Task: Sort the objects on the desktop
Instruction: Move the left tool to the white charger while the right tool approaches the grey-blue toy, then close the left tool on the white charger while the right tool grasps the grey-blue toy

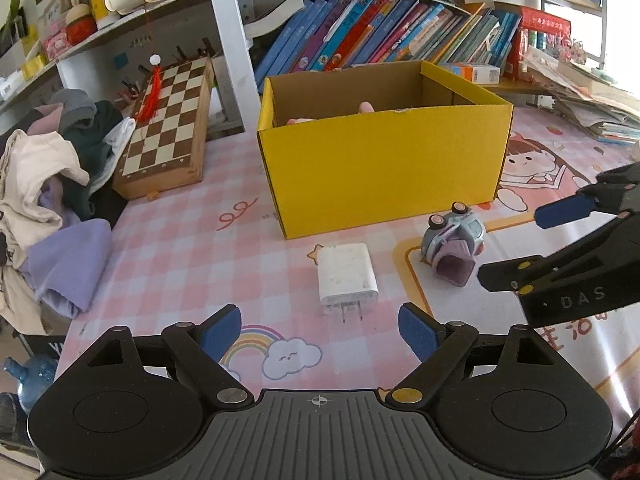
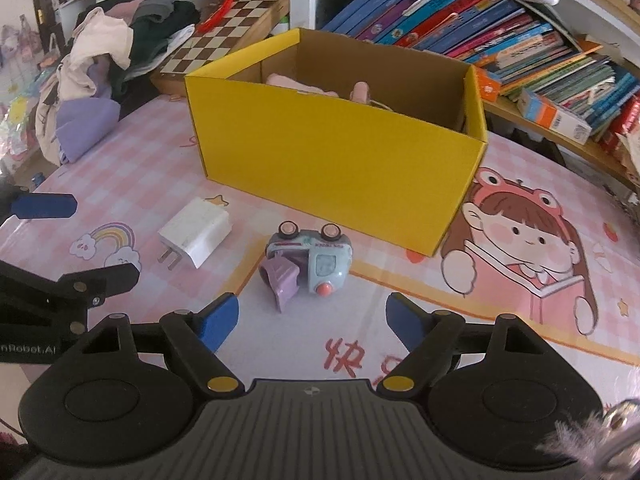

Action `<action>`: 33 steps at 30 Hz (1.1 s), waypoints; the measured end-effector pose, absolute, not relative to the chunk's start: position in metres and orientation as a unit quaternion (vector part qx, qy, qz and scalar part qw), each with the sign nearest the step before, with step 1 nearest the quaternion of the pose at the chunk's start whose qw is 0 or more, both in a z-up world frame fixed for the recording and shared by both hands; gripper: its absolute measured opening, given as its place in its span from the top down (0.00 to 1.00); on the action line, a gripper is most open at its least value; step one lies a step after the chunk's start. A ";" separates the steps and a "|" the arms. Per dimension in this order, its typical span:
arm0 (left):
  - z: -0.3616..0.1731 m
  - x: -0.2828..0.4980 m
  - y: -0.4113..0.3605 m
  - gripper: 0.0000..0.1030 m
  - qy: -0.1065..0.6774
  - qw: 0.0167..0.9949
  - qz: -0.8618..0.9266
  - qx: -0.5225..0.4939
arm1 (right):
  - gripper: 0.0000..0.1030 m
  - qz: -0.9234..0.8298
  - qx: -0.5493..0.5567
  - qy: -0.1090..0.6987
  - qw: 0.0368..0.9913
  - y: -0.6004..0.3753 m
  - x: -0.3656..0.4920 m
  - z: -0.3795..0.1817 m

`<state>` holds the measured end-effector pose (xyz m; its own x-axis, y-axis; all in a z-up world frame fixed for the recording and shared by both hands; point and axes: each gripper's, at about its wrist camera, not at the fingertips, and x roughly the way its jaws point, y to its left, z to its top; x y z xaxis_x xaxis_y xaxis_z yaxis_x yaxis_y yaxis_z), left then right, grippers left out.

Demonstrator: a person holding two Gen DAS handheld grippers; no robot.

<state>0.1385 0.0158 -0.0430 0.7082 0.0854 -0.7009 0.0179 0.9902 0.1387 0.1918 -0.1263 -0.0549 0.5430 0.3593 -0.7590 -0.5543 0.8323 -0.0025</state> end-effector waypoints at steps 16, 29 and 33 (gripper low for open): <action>-0.048 0.148 0.012 0.15 0.402 0.912 0.048 0.066 | 0.22 0.287 -0.098 0.426 0.853 -0.120 0.241 -0.078; -0.051 0.154 0.003 0.15 0.412 0.907 0.050 0.071 | 0.49 0.315 -0.100 0.420 0.845 -0.112 0.253 -0.085; -0.053 0.159 0.002 0.15 0.414 0.906 0.048 0.070 | 0.49 0.311 -0.092 0.423 0.846 -0.119 0.252 -0.083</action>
